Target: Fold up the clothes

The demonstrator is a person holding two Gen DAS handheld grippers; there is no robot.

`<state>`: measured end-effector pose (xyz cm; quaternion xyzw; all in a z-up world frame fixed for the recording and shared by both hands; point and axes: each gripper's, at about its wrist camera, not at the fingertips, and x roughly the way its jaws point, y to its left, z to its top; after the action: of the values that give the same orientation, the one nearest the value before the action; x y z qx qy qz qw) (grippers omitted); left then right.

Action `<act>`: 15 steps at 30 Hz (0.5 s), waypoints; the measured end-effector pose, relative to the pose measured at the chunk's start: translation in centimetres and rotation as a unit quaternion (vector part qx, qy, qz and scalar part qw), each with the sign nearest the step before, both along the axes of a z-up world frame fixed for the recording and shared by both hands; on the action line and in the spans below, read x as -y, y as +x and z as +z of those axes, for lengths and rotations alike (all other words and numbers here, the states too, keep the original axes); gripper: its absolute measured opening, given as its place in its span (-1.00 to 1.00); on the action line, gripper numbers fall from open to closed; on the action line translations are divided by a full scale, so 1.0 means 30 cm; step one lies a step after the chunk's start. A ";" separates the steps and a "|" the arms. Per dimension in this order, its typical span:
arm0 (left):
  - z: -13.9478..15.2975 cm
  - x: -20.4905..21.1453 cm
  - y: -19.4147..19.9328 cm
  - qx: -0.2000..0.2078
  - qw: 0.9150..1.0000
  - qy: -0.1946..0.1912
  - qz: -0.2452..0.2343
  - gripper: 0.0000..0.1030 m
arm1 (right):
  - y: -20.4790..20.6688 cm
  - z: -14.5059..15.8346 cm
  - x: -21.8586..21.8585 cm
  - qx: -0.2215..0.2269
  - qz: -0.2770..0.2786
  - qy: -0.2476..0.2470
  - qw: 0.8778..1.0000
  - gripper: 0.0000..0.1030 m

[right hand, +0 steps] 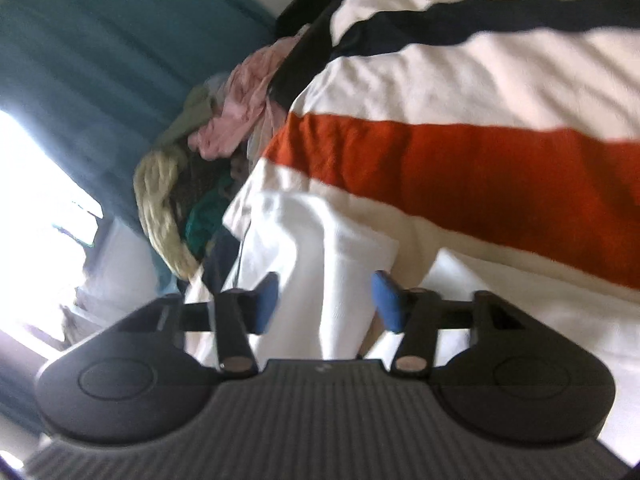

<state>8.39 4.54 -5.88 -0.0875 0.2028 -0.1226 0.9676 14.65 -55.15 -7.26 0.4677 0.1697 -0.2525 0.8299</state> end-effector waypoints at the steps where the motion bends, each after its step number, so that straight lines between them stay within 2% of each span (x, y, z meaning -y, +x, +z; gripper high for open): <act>1: 0.002 -0.005 -0.003 -0.001 1.000 -0.004 0.000 0.90 | 0.019 0.003 -0.010 -0.017 0.014 -0.012 1.000 -0.09; 3: 0.005 -0.012 -0.006 -0.002 1.000 -0.010 0.002 0.90 | 0.061 -0.017 -0.029 -0.063 0.041 -0.023 0.997 -0.08; 6: 0.007 -0.016 -0.001 -0.004 1.000 -0.016 0.008 0.90 | 0.097 -0.084 -0.032 -0.106 0.045 0.005 0.993 -0.08; 10: 0.004 -0.018 0.012 -0.009 1.000 -0.018 0.013 0.90 | 0.103 -0.098 -0.004 -0.071 0.046 0.030 0.996 -0.07; 11: 0.002 -0.017 0.014 -0.010 1.000 -0.019 0.015 0.90 | 0.105 -0.097 0.001 -0.053 0.058 0.036 0.996 -0.18; 12: 0.000 -0.017 0.016 -0.010 1.000 -0.019 0.015 0.90 | 0.107 -0.094 0.003 -0.036 0.074 0.038 0.996 -0.40; 13: -0.001 -0.016 0.018 -0.010 1.000 -0.020 0.015 0.90 | 0.111 -0.087 0.003 -0.030 0.083 0.033 0.996 -0.90; 15: -0.005 -0.014 0.021 -0.010 1.000 -0.017 0.017 0.90 | 0.104 -0.059 -0.001 -0.041 0.065 0.006 0.997 -0.89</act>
<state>9.02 4.94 -6.02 -0.1080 0.2085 -0.1089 0.9659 17.76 -55.12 -9.02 0.4499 0.2355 -0.2158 0.8340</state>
